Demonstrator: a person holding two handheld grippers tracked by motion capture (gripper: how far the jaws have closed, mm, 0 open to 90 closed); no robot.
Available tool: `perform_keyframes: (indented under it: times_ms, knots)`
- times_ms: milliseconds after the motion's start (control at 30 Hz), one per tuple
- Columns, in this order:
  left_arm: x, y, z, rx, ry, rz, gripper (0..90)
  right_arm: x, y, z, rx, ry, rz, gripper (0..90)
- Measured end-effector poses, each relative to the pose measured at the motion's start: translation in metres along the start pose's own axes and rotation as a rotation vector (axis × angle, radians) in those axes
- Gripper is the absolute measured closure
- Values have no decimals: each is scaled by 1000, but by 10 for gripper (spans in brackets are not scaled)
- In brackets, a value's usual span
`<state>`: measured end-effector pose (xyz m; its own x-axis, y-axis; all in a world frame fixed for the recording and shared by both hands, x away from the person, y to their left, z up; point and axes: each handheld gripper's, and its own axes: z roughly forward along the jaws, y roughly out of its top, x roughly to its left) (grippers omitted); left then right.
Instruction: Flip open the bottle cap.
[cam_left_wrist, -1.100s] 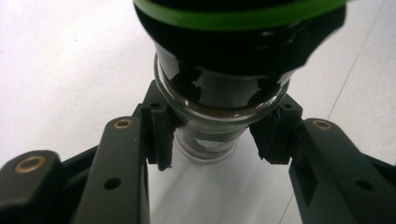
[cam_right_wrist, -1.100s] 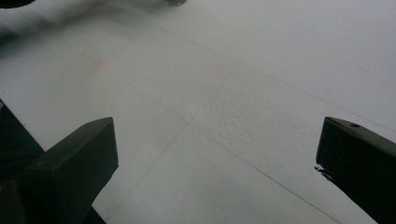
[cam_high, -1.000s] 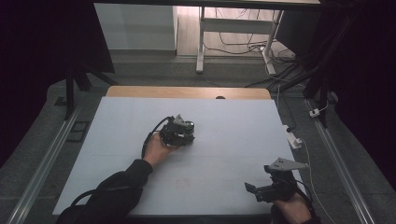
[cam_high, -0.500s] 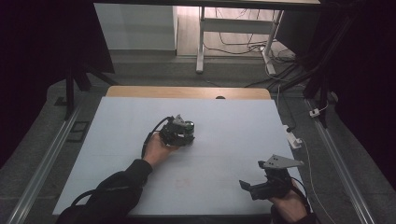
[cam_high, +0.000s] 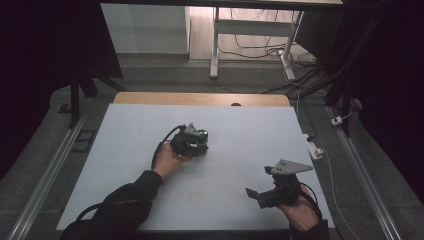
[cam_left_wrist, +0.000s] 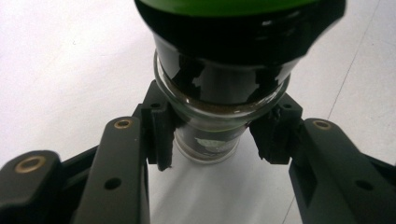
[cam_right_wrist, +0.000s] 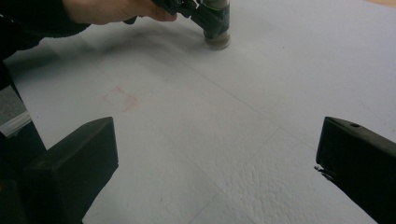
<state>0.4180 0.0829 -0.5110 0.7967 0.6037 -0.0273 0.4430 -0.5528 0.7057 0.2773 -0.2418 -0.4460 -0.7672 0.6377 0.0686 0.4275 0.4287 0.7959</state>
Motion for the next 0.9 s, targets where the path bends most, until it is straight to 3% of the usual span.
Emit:
perform_keyframes:
  times_ms: [900]
  knots:
    - [-1,1,0,9,9,-5,539,3,38,49,29,67,-14,0]
